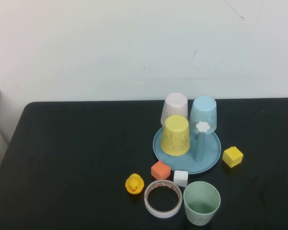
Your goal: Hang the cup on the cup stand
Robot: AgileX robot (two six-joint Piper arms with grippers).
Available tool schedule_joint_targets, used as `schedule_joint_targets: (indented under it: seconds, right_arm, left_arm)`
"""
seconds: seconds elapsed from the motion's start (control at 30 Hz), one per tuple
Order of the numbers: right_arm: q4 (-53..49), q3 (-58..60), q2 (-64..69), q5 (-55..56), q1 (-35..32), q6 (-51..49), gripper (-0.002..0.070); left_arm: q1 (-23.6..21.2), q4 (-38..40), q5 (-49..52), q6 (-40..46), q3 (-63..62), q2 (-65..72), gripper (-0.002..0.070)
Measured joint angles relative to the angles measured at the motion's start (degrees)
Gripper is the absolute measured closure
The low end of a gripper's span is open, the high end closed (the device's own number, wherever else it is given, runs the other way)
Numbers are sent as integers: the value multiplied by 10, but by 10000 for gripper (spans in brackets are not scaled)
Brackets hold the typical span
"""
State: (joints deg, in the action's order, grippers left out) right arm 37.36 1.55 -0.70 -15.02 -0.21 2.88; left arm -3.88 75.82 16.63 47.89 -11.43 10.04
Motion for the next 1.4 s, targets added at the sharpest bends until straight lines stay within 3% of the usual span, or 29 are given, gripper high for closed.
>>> schedule_joint_targets:
  seconds: [0.2,0.3,0.4,0.5,0.67,0.77,1.13,1.23,1.4]
  right_arm:
    - [0,0,0,-10,0,20,678]
    - [0,0,0,-14,0,27,678]
    - [0,0,0,-16,0,45,678]
    - [0,0,0,-17,0,50,678]
    - [0,0,0,-20,0,52,678]
    - [0,0,0,-22,0,52,678]
    - [0,0,0,-35,0,54,678]
    - [0,0,0,-35,0,54,678]
    - [0,0,0,-40,0,54,678]
  left_arm:
    - [0,-169,208,24,-173,236,678]
    - [2,-216,301,28,-260,348,677]
    - [49,-246,347,35,-329,473,677]
    - [125,-319,340,12,-374,550,677]
    - [288,-563,325,-165,-452,662,677]
    - [368,-659,323,-256,-504,725,677]
    - [510,-747,317,-399,-680,923,662]
    - [528,-749,325,-431,-723,974,564]
    - [531,-714,350,-459,-793,1052,251]
